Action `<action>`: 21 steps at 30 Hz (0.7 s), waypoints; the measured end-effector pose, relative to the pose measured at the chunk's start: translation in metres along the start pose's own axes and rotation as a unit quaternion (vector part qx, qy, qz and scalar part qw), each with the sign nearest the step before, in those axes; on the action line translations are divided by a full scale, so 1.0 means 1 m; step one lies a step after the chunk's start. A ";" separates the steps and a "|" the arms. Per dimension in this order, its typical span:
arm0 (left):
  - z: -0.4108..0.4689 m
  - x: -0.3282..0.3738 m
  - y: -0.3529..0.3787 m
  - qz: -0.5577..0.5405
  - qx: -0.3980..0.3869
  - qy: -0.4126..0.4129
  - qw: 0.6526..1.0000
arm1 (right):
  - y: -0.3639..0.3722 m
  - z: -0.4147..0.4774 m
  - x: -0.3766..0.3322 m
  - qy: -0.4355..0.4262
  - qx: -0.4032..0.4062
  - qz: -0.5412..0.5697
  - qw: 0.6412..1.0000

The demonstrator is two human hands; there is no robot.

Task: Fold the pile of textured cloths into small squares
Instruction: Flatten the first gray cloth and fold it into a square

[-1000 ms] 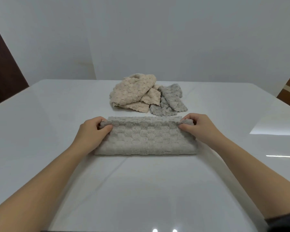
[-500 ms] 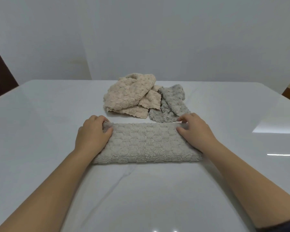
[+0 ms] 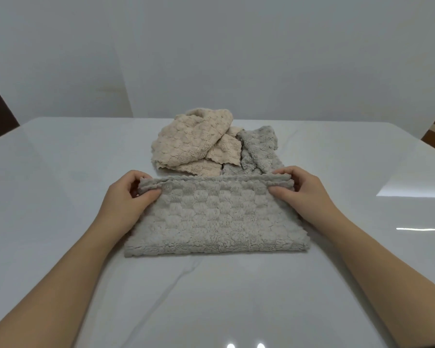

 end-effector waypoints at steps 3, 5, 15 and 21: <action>-0.001 0.005 -0.001 -0.112 0.009 -0.009 0.994 | 0.005 -0.005 -0.008 0.036 -0.017 0.153 0.987; -0.003 0.007 0.000 -0.167 0.025 -0.021 0.986 | 0.007 -0.009 -0.012 0.051 -0.024 0.218 0.974; -0.005 0.008 -0.002 -0.205 0.067 -0.039 0.976 | 0.000 -0.006 -0.018 0.015 0.000 0.202 0.979; -0.007 0.010 -0.001 -0.200 0.065 -0.046 0.977 | -0.004 -0.001 -0.012 0.005 0.006 0.168 0.986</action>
Point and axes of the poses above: each hand's wrist, its own z-axis towards the middle knuckle, its own y-axis out of the palm, x = y × z, the point moved 4 cm from there along z, towards the middle knuckle, and after that the axes turned 2 degrees about -y, right-handed, at the moved point
